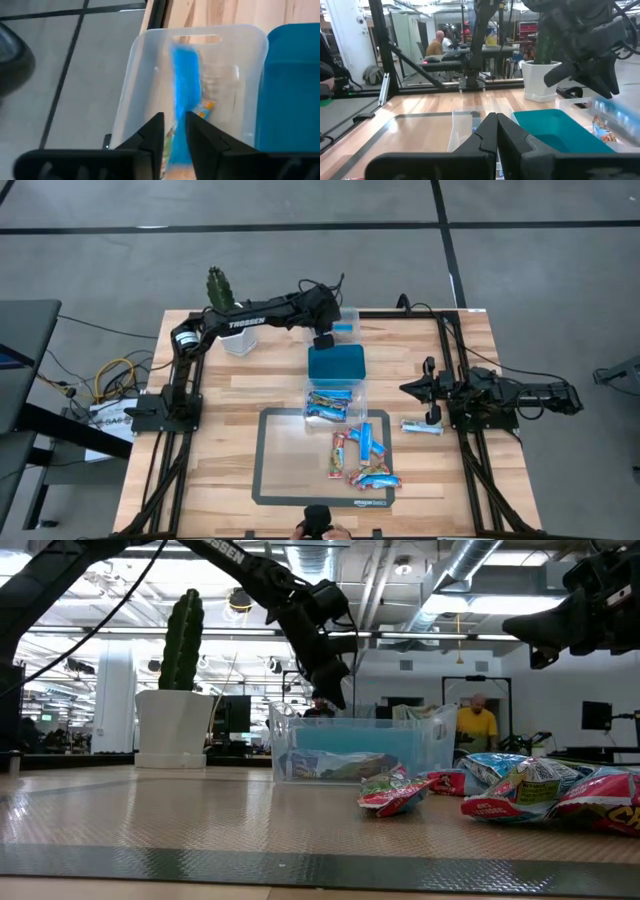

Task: Pick and place Granola Bars by type
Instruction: Put the yellow granola bar into the top transparent bin

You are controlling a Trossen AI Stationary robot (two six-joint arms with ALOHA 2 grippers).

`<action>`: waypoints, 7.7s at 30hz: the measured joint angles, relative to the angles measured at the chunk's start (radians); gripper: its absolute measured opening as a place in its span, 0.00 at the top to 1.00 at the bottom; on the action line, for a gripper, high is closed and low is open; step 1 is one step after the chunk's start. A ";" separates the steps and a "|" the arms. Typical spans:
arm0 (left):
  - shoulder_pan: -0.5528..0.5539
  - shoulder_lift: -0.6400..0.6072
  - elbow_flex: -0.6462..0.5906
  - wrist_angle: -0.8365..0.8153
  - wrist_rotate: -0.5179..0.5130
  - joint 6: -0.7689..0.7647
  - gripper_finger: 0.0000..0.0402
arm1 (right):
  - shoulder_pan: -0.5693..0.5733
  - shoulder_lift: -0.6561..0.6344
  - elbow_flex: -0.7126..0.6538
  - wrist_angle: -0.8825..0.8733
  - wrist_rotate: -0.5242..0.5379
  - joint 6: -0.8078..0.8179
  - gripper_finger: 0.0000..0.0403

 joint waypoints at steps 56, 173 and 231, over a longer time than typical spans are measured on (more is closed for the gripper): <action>-0.862 -0.294 -0.163 -0.478 0.019 -0.300 0.64 | 0.000 0.000 0.000 -0.002 -0.001 0.000 1.00; -0.689 -1.069 -1.667 1.315 0.153 -0.862 0.64 | 0.000 0.000 0.000 -0.002 -0.001 0.000 1.00; -0.602 -1.936 -1.688 0.507 0.099 -0.496 0.64 | 0.000 0.000 0.000 -0.002 0.000 0.000 1.00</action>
